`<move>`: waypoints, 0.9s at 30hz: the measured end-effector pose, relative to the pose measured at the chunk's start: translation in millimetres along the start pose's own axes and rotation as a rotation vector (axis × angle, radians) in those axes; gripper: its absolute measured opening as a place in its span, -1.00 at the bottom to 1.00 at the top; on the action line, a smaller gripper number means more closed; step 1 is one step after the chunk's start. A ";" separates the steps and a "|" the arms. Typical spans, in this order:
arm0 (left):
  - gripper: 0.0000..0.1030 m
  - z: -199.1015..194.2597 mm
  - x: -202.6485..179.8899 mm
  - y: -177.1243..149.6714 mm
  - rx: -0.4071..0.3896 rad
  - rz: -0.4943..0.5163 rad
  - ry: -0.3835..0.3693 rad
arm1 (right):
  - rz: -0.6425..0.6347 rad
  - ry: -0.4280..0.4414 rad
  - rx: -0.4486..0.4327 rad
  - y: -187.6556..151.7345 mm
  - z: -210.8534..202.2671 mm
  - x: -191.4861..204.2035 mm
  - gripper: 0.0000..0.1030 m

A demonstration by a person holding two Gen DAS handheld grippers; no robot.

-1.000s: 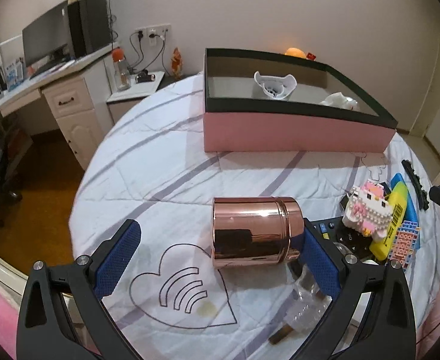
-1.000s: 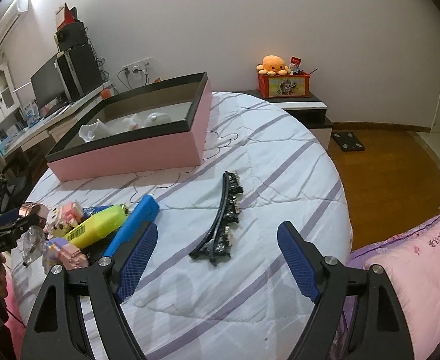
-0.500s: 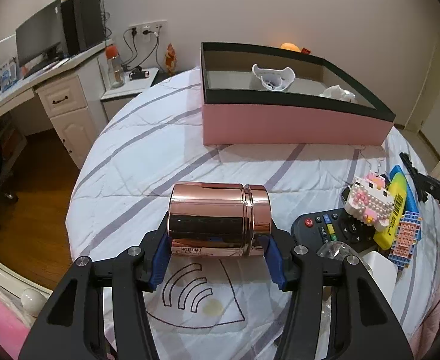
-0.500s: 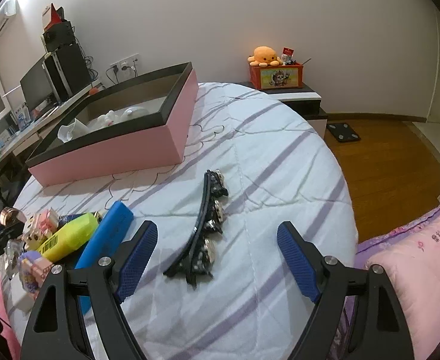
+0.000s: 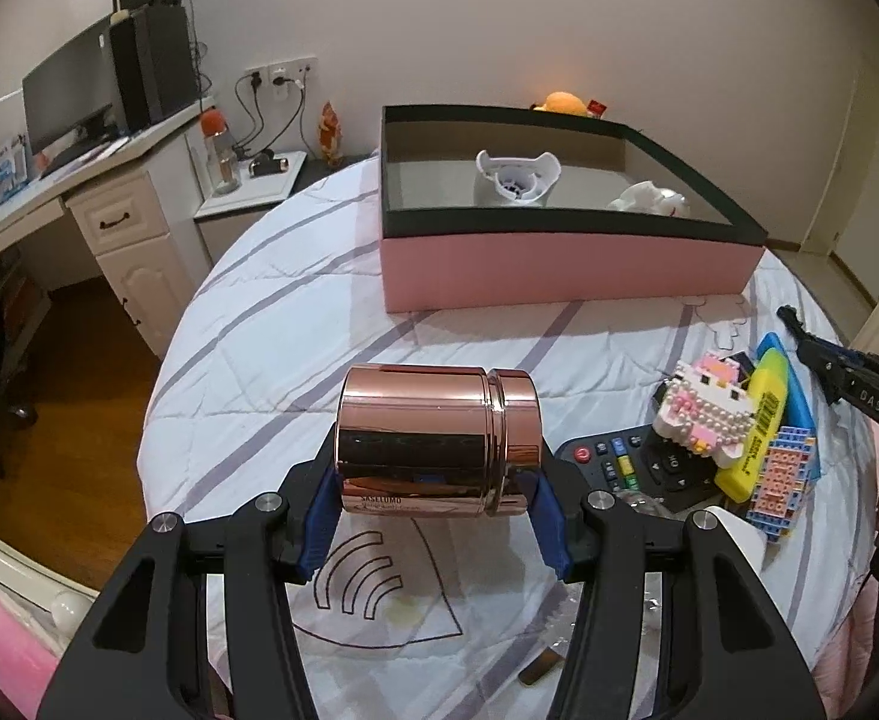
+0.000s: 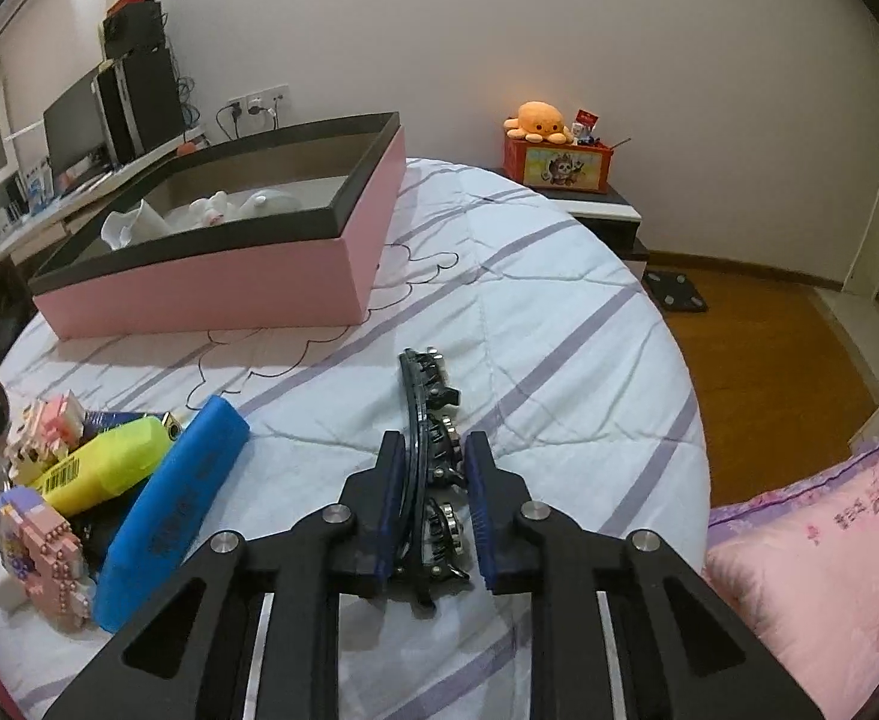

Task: Organize rigid objects
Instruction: 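Place the canister in the pink box with the left tool while the right tool places the track piece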

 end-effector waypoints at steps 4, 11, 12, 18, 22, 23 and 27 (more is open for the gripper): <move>0.06 -6.6 -3.9 8.3 -0.023 0.011 -0.009 | -0.003 0.018 -0.011 3.5 -6.8 4.9 -0.62; 0.06 -15.7 -12.7 28.8 -0.066 0.039 -0.032 | -0.017 0.072 -0.060 20.4 -24.0 15.1 -0.62; 0.06 -17.2 -13.7 32.9 -0.074 0.041 -0.039 | -0.021 0.080 -0.065 23.1 -25.6 17.4 -0.62; 0.06 -22.0 -31.8 71.1 -0.141 0.093 -0.078 | -0.057 0.158 -0.118 52.6 -34.1 37.2 -0.62; 0.06 -13.8 -46.4 101.9 -0.172 0.122 -0.106 | -0.076 0.210 -0.146 75.8 -30.9 50.0 -0.62; 0.06 -10.4 -50.0 107.8 -0.176 0.134 -0.107 | -0.083 0.219 -0.155 81.5 -29.6 53.0 -0.62; 0.06 8.6 -60.3 136.1 -0.179 0.164 -0.133 | -0.099 0.269 -0.173 106.3 -17.8 62.7 -0.62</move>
Point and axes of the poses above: each gripper's, at about its wrist camera, not at the fingertips, and z roughly the way its jaws point, x to its left, y to its top, the point moved 2 cm from there along z, roughly the way its jaws point, and after that the axes turned 15 degrees about -x, right-handed, at the moved point
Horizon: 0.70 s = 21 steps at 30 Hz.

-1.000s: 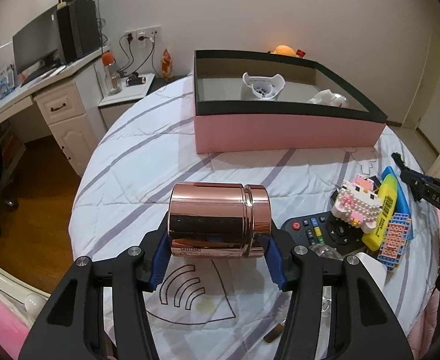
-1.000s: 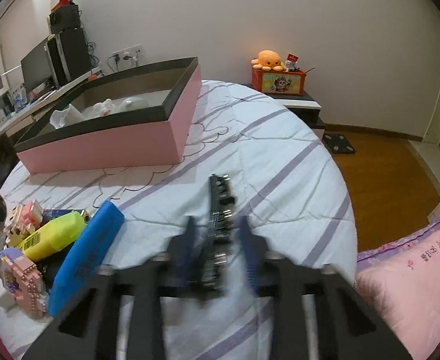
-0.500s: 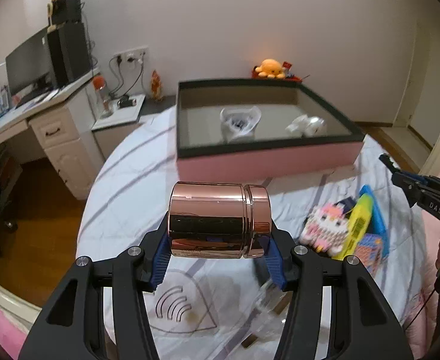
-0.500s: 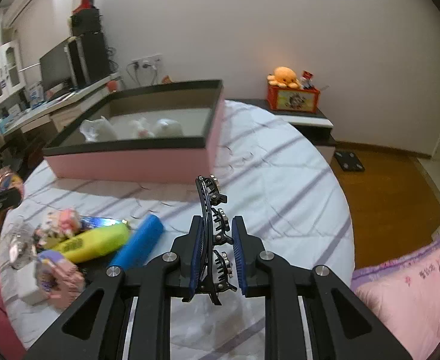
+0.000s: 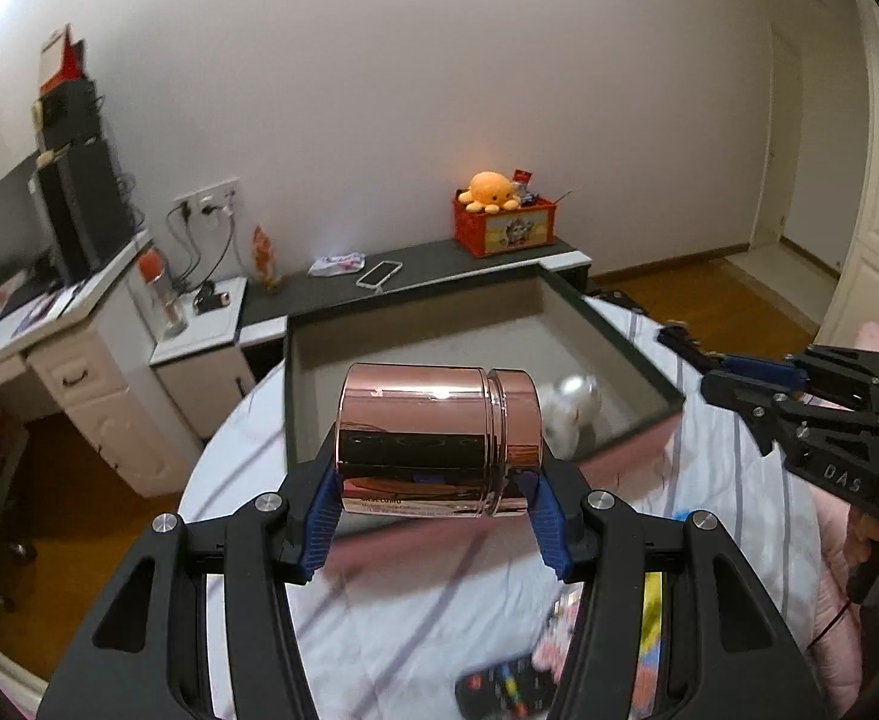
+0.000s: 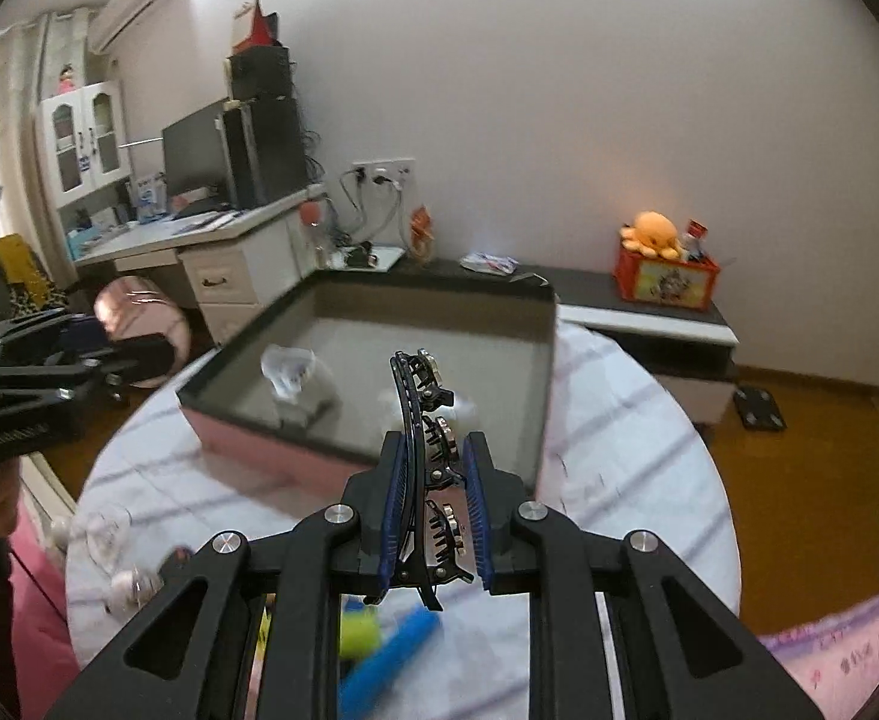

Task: Organize rigid objects
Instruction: 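Place the canister in the pink box with the left tool while the right tool places the track piece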

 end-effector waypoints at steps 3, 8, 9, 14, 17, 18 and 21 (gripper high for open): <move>0.06 24.0 2.7 17.3 0.009 0.014 -0.015 | -0.027 -0.002 -0.002 18.0 21.8 -2.9 -0.62; 0.06 67.6 20.0 36.2 0.039 0.002 -0.024 | -0.032 0.001 0.008 37.4 56.9 -12.4 -0.62; 0.06 77.7 24.9 37.6 0.049 -0.006 -0.025 | -0.032 0.001 0.015 39.8 65.6 -14.3 -0.62; 0.06 132.7 44.4 24.5 0.144 -0.025 -0.006 | -0.031 0.022 0.090 37.6 121.4 -15.0 -0.62; 0.06 157.9 51.6 9.8 0.198 -0.032 0.005 | -0.057 0.021 0.179 27.0 154.7 -9.0 -0.62; 0.06 163.5 53.1 5.8 0.207 -0.031 0.009 | -0.079 0.014 0.201 23.7 163.6 -6.7 -0.62; 0.06 178.9 55.3 -5.1 0.238 -0.031 0.010 | -0.088 0.025 0.237 18.5 182.0 0.1 -0.62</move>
Point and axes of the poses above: each gripper's, at about its wrist camera, not at the fingertips, and z roughly the way its jaws point, x to its left, y to its top, the point moved 2 cm from there along z, roughly the way its jaws point, and after that the axes turned 15 degrees about -x, right-handed, at the moved point
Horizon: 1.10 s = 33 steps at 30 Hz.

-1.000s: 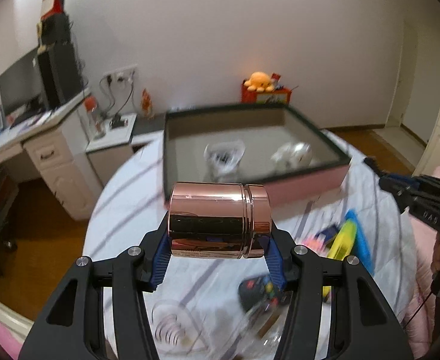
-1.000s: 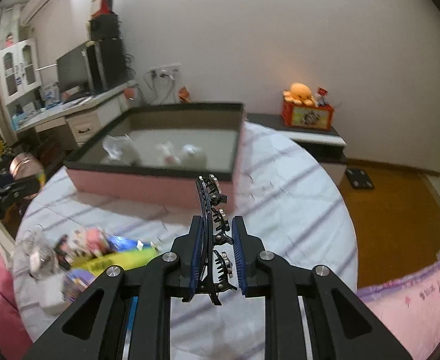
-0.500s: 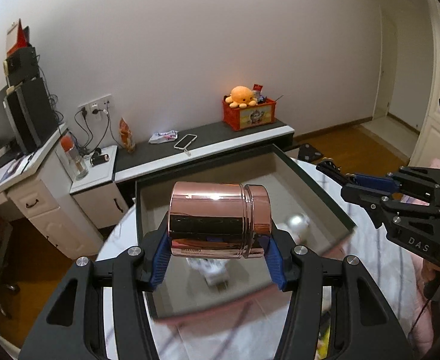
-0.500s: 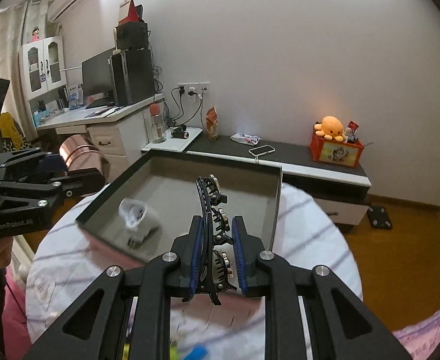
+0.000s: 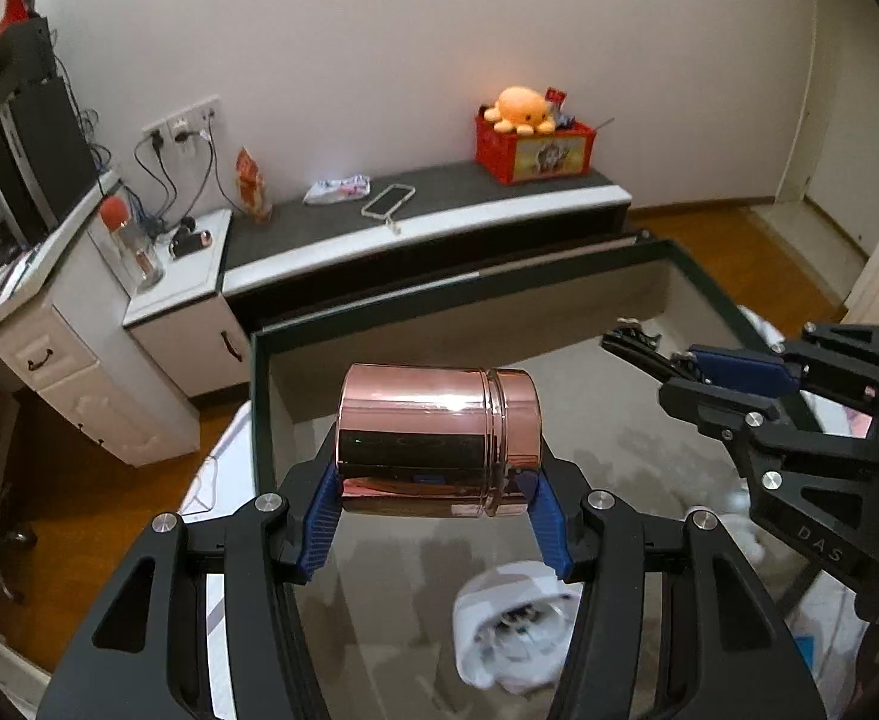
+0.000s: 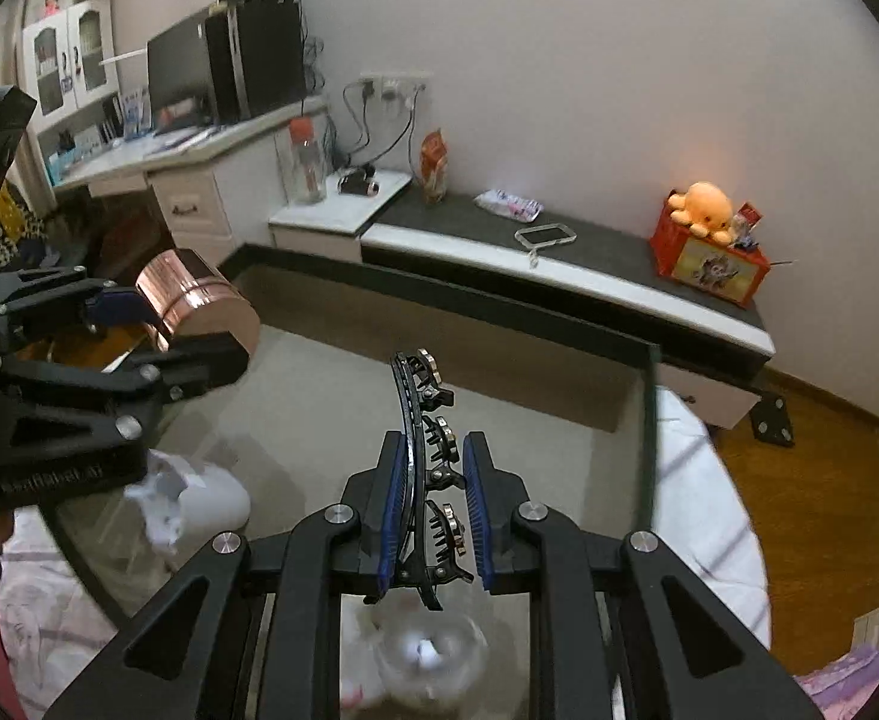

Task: Organize rigid objects
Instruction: 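Place the canister in the pink box with the left tool while the right tool places the track piece, then withdraw both tools from the box back toward the remaining items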

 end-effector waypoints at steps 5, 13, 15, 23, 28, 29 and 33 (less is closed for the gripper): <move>0.07 19.2 3.6 -10.1 0.029 -0.008 -0.004 | -0.017 0.018 0.048 -2.7 18.0 6.2 -0.61; 0.50 -6.0 0.3 -3.8 -0.039 0.000 0.025 | -0.020 -0.006 -0.001 0.2 3.6 4.0 -0.03; 0.62 -19.8 0.8 -1.9 -0.061 -0.013 0.025 | 0.002 -0.012 -0.019 3.4 -0.9 2.0 -0.02; 0.85 -83.2 -4.3 0.8 -0.139 -0.011 0.052 | 0.009 -0.006 -0.058 8.1 -44.1 16.1 0.09; 0.99 -135.9 -12.1 -4.4 -0.223 -0.018 0.061 | 0.000 -0.009 -0.128 6.8 -91.4 22.1 0.37; 0.99 -148.3 -14.5 -6.6 -0.244 -0.019 0.070 | 0.004 0.005 -0.144 5.2 -105.2 24.4 0.40; 0.99 -195.4 -23.4 -17.7 -0.361 -0.027 0.111 | 0.005 -0.005 -0.233 -2.4 -155.4 32.2 0.57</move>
Point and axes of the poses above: each gripper's, at about its wrist camera, not at the fingertips, and z roughly the way its jaws point, x to its left, y to its top, the point moved 2 cm from there along z, roughly the way its jaws point, and after that the axes turned 15 degrees about -x, right-handed, at the moved point
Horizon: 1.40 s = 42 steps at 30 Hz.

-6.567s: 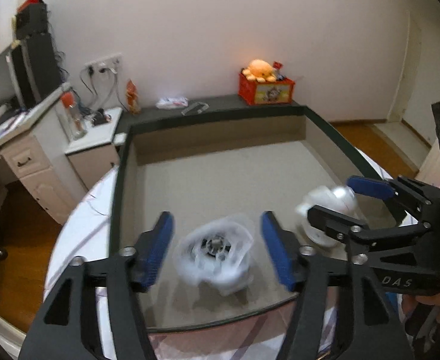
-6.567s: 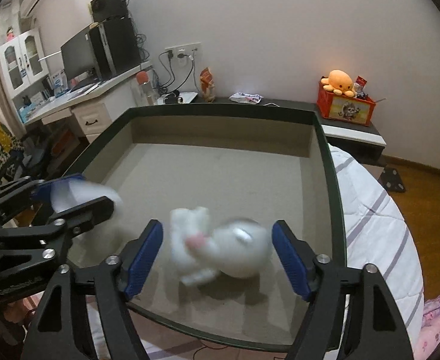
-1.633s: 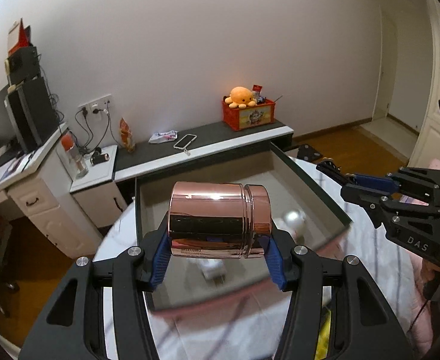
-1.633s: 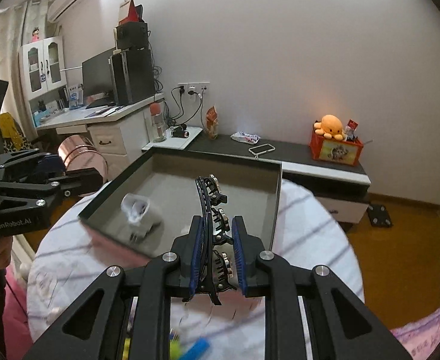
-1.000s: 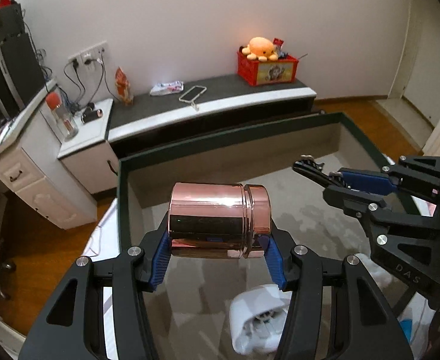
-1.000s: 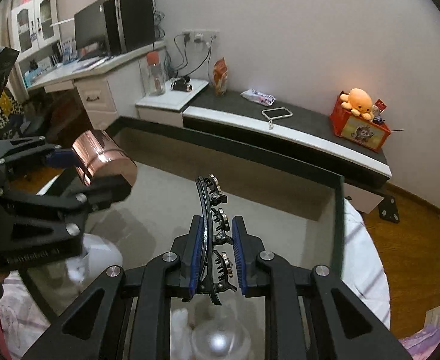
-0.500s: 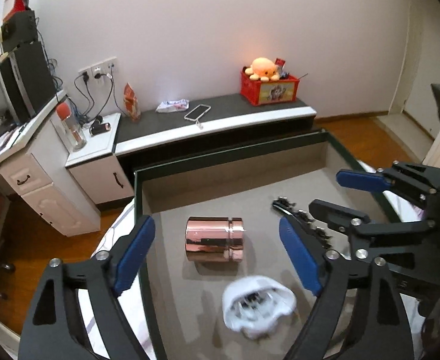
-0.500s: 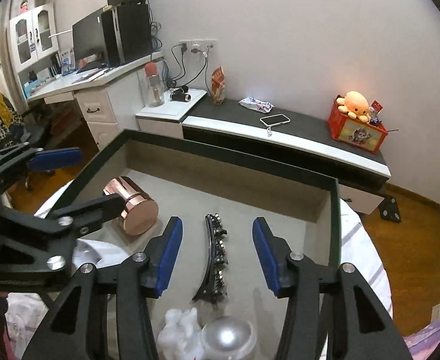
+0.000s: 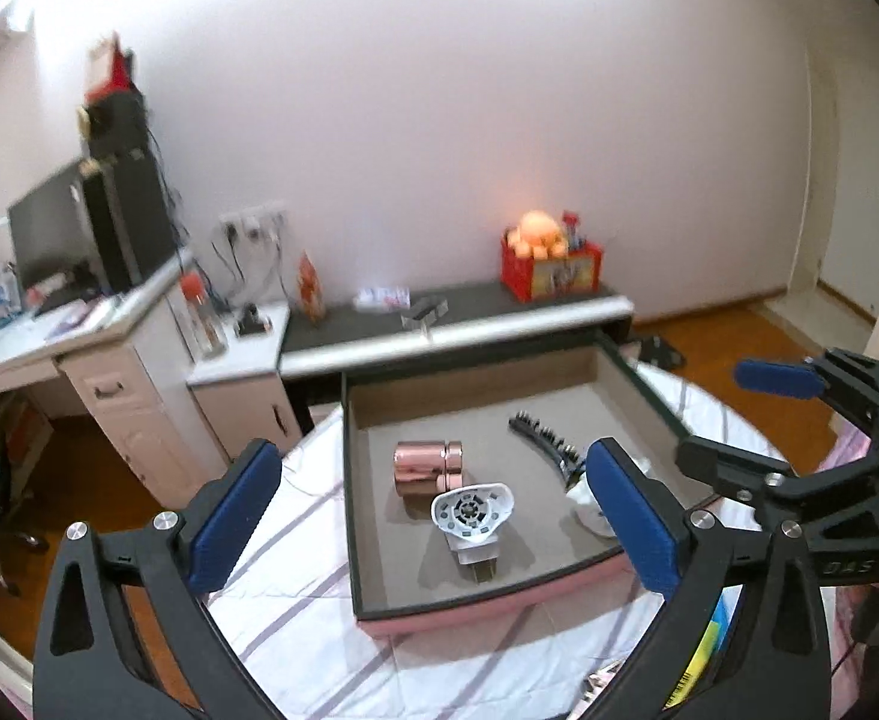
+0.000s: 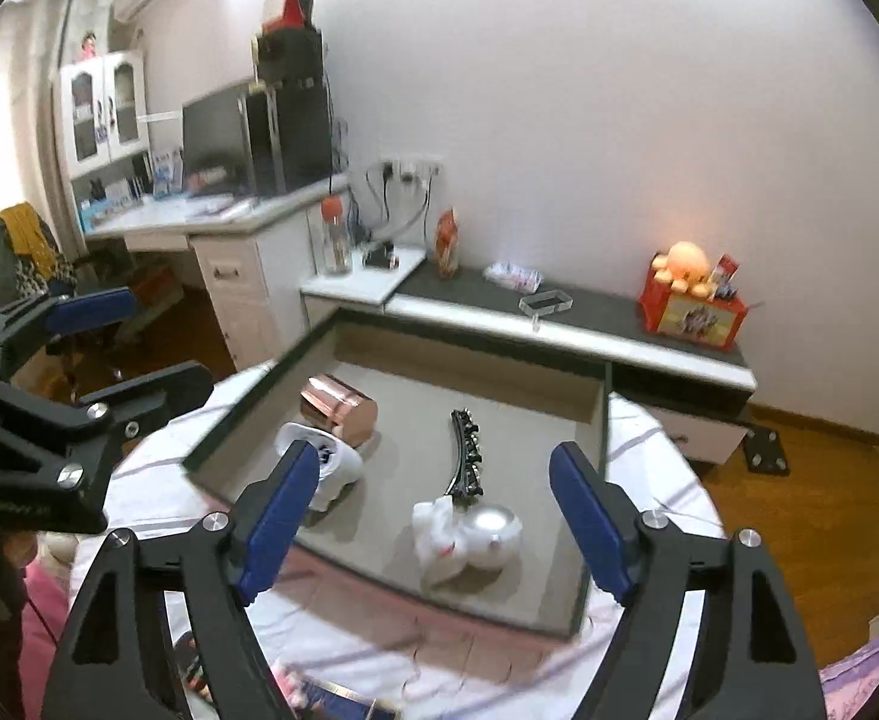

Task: Organize rigid objects
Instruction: 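Withdraw both tools from the box back toward the remaining items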

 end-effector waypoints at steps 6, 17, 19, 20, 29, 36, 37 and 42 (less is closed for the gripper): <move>1.00 -65.5 -3.3 -8.6 -0.091 -0.055 0.002 | -0.029 -0.036 -0.132 -7.0 -65.8 15.1 0.60; 1.00 -128.1 -9.1 -50.8 -0.042 -0.084 -0.009 | 0.046 -0.114 -0.157 -56.0 -138.9 22.7 0.65; 1.00 -134.2 -12.2 -57.4 -0.029 -0.089 -0.016 | 0.074 -0.119 -0.154 -63.9 -146.9 18.8 0.65; 1.00 -137.6 -12.6 -60.8 -0.027 -0.087 -0.013 | 0.084 -0.128 -0.153 -66.8 -149.3 17.1 0.65; 1.00 -146.0 -14.7 -78.5 0.003 -0.088 -0.013 | 0.133 -0.174 -0.124 -85.9 -163.6 10.7 0.66; 1.00 -134.9 -15.8 -107.2 0.090 -0.085 -0.004 | 0.140 -0.168 -0.047 -110.0 -148.7 11.5 0.66; 1.00 -132.8 -16.4 -112.4 0.108 -0.083 -0.008 | 0.144 -0.165 -0.029 -114.5 -144.3 11.4 0.66; 1.00 -122.6 -24.3 -136.0 0.184 -0.062 -0.019 | 0.164 -0.154 0.057 -139.2 -120.6 14.3 0.66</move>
Point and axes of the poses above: each gripper's, at about its wrist camera, not at the fingertips, and z roughly the way its jaws point, x to its left, y to its top, the point moved 2 cm from there along z, roughly the way its jaws point, and after that the axes turned 15 degrees about -x, right-handed, at the moved point
